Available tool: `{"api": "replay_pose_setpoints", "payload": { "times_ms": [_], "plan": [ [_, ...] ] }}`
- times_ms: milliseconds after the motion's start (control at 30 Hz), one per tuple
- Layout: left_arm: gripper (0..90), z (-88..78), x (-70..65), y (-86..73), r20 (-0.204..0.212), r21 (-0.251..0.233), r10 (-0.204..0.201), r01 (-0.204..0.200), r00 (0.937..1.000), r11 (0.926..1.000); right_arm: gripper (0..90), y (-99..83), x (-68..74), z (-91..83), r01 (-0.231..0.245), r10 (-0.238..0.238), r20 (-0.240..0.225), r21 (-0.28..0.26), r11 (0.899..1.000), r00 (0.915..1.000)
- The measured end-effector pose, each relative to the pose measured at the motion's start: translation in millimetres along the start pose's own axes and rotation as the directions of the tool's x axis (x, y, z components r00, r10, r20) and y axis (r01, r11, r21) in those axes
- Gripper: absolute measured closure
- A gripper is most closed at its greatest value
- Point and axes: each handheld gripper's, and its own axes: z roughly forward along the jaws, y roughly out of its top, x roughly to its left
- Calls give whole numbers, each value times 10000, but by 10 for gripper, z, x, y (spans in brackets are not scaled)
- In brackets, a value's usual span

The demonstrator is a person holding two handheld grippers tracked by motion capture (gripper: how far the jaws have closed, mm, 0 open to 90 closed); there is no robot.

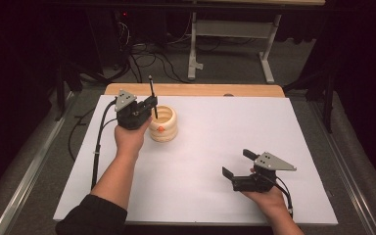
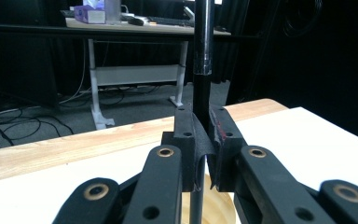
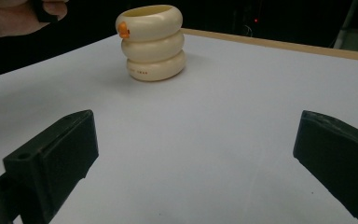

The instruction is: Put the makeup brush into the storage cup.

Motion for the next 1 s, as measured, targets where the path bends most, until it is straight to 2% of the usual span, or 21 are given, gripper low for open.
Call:
{"api": "replay_pose_setpoints", "payload": {
  "times_ms": [400,1000],
  "plan": [
    [829,83,-21,-73,-66,382,144,-142,9999,9992,13,-10,14,1,-4,5,-119,29,10000,9999],
    [828,118,23,-264,-157,973,-100,115,9998,9952,13,-20,21,10,32,-31,-146,75,10000,9999]
  ]
}}
